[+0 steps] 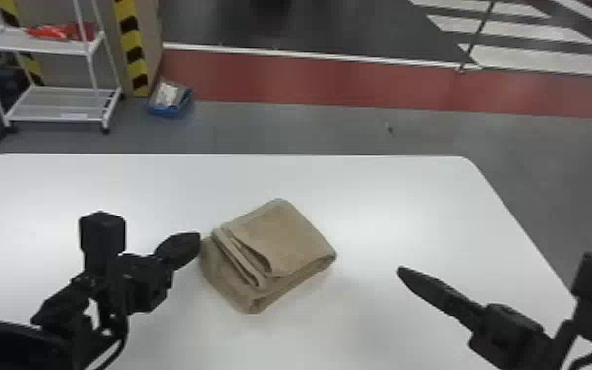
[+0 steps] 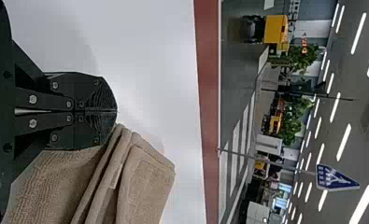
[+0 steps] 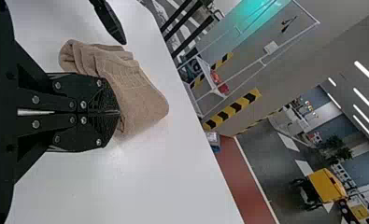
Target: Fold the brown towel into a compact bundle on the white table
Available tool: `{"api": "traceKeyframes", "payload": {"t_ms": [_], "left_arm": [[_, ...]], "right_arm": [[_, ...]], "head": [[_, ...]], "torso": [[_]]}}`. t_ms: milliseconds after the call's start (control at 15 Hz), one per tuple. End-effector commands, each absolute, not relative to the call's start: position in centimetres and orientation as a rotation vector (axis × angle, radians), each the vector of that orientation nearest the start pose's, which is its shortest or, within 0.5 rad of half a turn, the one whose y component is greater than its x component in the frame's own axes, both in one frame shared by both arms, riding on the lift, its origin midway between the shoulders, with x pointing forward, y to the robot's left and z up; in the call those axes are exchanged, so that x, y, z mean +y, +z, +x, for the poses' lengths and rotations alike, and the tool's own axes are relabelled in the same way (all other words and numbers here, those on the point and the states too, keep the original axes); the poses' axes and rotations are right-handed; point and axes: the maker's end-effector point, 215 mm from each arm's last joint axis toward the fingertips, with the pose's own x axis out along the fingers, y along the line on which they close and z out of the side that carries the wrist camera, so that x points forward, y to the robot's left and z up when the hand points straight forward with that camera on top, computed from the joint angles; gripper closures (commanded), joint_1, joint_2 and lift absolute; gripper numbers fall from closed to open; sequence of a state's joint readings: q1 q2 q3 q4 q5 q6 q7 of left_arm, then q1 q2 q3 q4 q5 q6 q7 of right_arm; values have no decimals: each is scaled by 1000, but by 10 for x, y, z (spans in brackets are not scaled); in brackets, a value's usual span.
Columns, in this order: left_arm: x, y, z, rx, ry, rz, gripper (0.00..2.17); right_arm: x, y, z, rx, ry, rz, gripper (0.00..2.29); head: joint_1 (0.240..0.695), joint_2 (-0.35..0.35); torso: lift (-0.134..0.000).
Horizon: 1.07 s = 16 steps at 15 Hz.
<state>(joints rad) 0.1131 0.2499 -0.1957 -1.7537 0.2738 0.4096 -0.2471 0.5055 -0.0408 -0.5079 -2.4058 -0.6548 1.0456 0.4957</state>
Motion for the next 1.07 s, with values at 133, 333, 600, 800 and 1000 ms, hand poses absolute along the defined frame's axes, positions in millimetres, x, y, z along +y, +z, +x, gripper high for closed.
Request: {"api": "traceKeyframes", "payload": {"t_ms": [133, 333, 600, 800, 1000], "left_arm": [[111, -446, 512, 404, -509, -54, 1349], [109, -451, 503, 423, -517, -57, 1349], [100, -447, 474, 436, -549, -78, 1349], [89, -443, 452, 441, -573, -108, 1349], [78, -449, 434, 475, -589, -126, 1349]], "right_arm": [[-251, -336, 357, 482, 407, 533, 1959], [-253, -331, 357, 468, 409, 543, 1959], [-253, -332, 361, 465, 411, 551, 1959], [-254, -331, 362, 459, 411, 555, 1959], [-256, -330, 362, 455, 408, 560, 1959]], "head": [[695, -159], [695, -176], [695, -192], [695, -209], [695, -226]], "torso": [[-124], [-124], [-124], [-124], [-124]]}}
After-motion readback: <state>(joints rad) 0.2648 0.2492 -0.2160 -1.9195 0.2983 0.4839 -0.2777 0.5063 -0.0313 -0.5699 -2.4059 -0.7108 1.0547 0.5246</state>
